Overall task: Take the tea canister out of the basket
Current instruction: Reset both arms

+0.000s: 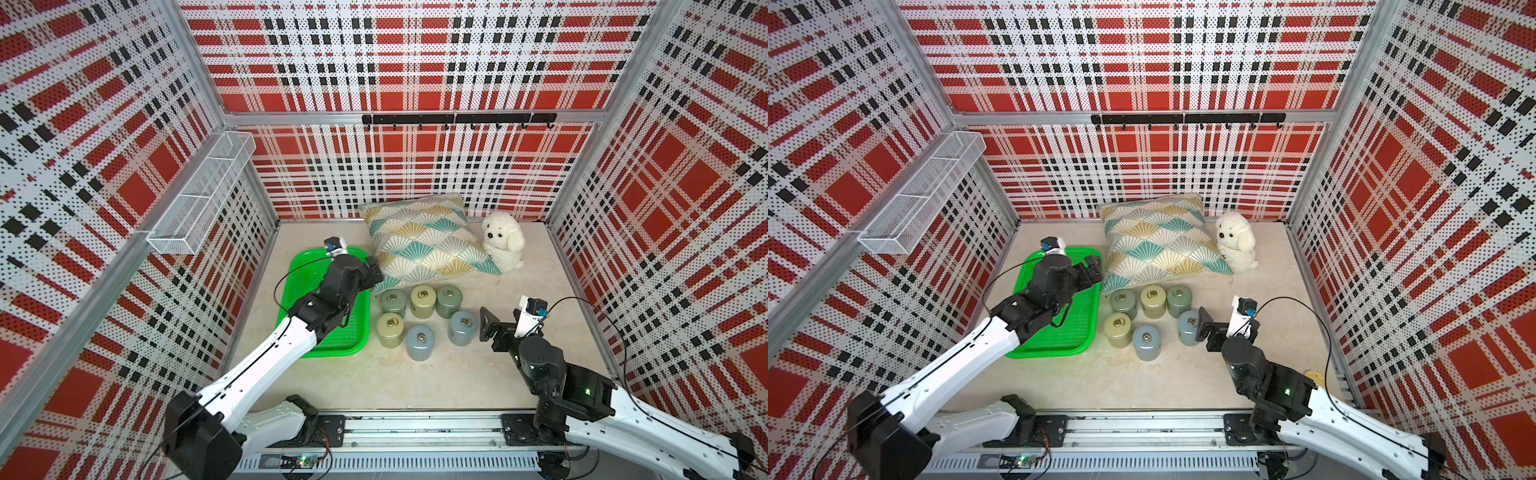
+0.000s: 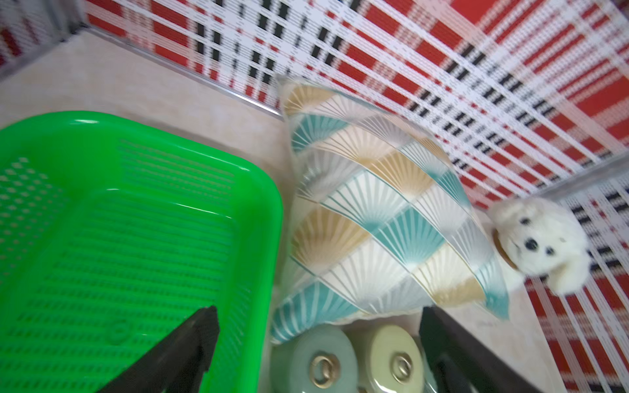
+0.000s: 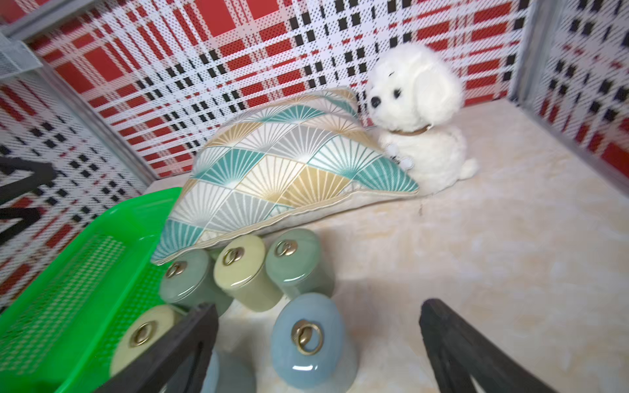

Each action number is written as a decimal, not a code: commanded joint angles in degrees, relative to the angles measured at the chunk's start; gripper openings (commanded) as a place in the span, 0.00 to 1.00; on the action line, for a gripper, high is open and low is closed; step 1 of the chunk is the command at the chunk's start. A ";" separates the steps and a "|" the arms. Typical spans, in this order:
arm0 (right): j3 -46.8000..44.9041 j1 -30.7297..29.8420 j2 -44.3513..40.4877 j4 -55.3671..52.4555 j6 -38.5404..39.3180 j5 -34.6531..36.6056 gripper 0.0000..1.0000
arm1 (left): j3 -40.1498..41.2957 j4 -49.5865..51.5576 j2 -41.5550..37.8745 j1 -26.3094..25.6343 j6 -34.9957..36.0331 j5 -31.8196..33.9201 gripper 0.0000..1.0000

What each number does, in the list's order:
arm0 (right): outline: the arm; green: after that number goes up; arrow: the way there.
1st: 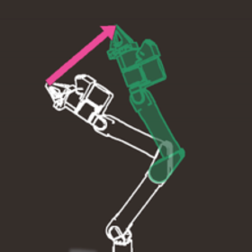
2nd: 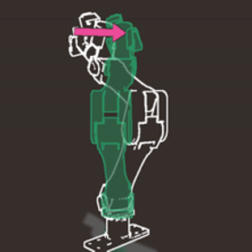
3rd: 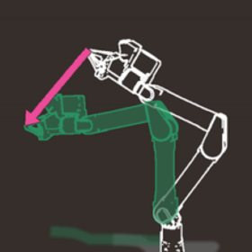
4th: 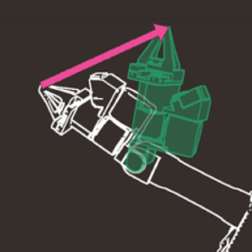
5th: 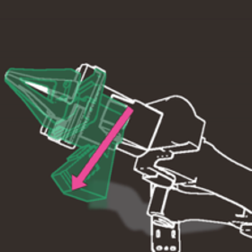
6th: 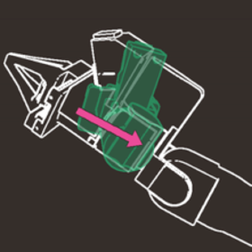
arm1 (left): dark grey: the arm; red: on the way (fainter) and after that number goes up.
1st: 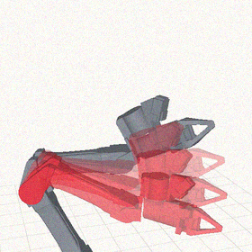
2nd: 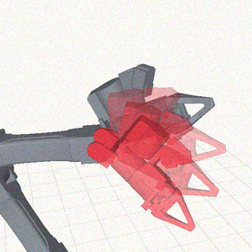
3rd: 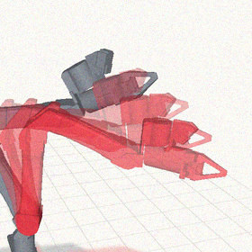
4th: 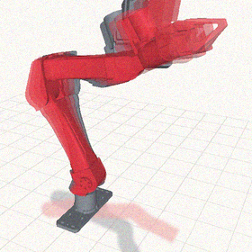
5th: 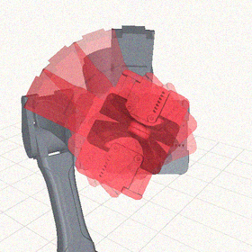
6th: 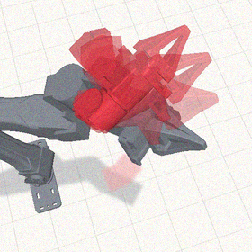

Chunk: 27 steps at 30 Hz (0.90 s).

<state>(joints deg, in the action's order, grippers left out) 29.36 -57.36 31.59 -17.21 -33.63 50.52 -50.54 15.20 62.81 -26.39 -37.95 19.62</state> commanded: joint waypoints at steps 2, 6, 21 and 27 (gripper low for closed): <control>2.83 9.40 5.09 10.73 9.67 -0.93 1.00 | 6.62 -9.13 -2.11 9.11 0.59 -2.36 0.99; 2.87 23.65 13.08 15.54 10.29 -11.39 1.00 | 12.81 -17.88 -1.21 18.26 -0.01 -2.79 0.99; 1.21 41.84 51.14 49.62 29.98 -8.25 1.00 | 26.57 -43.67 5.11 31.53 15.04 5.76 0.99; 0.10 44.71 57.79 59.26 33.84 -13.74 1.00 | 29.38 -59.05 14.24 23.02 24.81 17.00 0.99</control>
<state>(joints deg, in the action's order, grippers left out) 30.02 -14.35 89.06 33.45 -2.87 38.92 -23.40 -32.40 74.26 -0.47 -20.78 29.89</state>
